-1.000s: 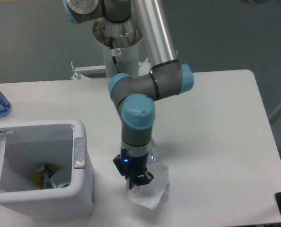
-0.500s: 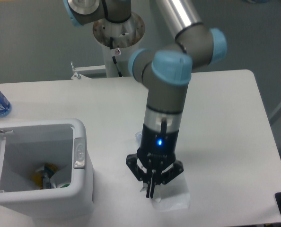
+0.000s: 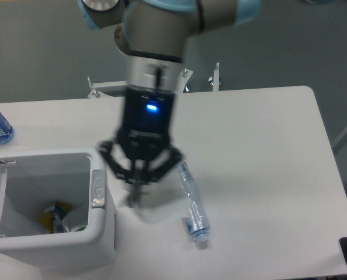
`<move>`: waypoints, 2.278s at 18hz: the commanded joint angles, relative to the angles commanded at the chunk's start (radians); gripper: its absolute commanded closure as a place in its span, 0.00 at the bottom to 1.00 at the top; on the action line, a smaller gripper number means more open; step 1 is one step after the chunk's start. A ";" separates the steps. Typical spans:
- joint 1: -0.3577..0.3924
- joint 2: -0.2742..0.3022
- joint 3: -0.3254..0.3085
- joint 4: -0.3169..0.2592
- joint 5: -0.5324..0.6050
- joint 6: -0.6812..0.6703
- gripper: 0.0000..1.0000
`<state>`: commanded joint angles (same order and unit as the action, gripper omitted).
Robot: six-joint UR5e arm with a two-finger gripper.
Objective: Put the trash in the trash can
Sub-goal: 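Lift the tissue and carry it over the white trash bin, then open the gripper to drop the tissue into the bin, then move the open gripper over the clear plastic bottle and lower it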
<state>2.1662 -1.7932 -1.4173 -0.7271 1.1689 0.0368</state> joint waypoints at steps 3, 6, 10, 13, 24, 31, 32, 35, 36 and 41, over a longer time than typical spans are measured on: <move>-0.048 -0.005 -0.015 0.000 0.000 -0.008 0.78; -0.060 -0.002 -0.014 0.000 0.003 -0.009 0.06; -0.059 0.018 -0.006 -0.002 0.002 -0.048 0.00; -0.031 0.018 -0.014 -0.002 0.005 -0.049 0.00; 0.280 -0.112 -0.015 0.003 0.043 -0.023 0.00; 0.307 -0.219 -0.048 -0.011 0.184 0.055 0.00; 0.307 -0.247 -0.048 -0.009 0.214 0.057 0.00; 0.305 -0.340 -0.022 -0.012 0.302 0.071 0.00; 0.302 -0.351 -0.026 -0.012 0.314 0.063 0.00; 0.258 -0.443 -0.038 -0.011 0.350 0.063 0.00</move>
<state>2.4238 -2.2363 -1.4558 -0.7378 1.5185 0.0997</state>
